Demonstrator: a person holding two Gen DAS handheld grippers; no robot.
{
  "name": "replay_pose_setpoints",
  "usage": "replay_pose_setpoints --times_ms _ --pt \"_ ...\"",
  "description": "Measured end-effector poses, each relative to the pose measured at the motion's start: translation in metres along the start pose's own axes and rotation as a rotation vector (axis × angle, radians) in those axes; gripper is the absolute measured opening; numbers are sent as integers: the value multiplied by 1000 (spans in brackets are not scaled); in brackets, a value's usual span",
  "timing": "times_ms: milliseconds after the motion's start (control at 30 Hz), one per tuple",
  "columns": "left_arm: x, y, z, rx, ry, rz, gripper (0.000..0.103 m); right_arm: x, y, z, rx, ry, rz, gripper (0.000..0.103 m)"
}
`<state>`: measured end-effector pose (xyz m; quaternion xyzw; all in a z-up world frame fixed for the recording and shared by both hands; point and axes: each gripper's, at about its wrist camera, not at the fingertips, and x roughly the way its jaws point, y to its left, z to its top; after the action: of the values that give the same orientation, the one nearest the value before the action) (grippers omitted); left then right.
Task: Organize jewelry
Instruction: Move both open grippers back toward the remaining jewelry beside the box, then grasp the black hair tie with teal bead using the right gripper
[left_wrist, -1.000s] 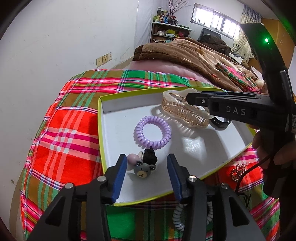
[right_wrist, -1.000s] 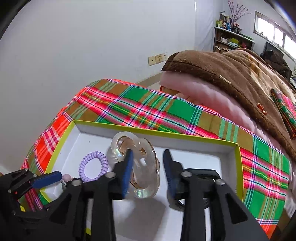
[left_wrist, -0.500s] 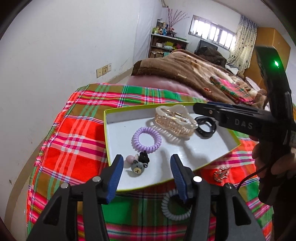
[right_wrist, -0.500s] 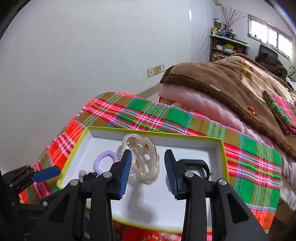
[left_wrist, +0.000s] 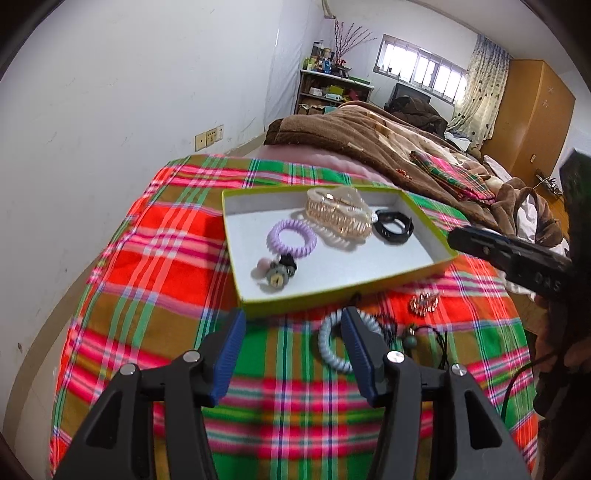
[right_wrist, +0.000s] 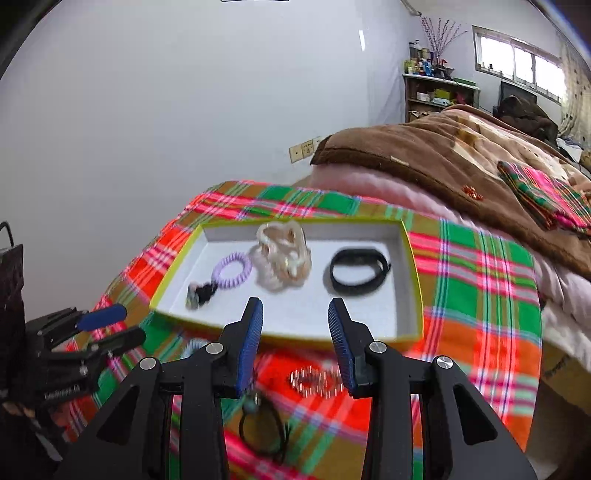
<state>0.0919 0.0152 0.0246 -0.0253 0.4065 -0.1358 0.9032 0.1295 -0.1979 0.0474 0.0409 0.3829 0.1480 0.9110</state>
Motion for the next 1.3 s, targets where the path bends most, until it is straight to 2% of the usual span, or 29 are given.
replay_pose_setpoints --times_ms 167,433,800,1133,1167,1200,1300 --pt "-6 -1 -15 9 12 -6 56 -2 -1 -28 3 30 5 38" --pt "-12 6 -32 -10 29 -4 56 17 3 -60 -5 90 61 38" --pt "-12 14 -46 -31 56 19 56 41 13 -67 -4 123 119 38" --pt "-4 9 -44 -17 75 30 56 46 11 -62 29 107 134 38" --pt "-3 9 -44 -16 78 31 56 46 10 -62 35 104 131 34" --pt "-2 8 -44 -16 82 32 56 47 9 -62 40 103 128 26" --pt "3 5 -42 -14 89 30 56 46 6 -63 51 99 130 19"
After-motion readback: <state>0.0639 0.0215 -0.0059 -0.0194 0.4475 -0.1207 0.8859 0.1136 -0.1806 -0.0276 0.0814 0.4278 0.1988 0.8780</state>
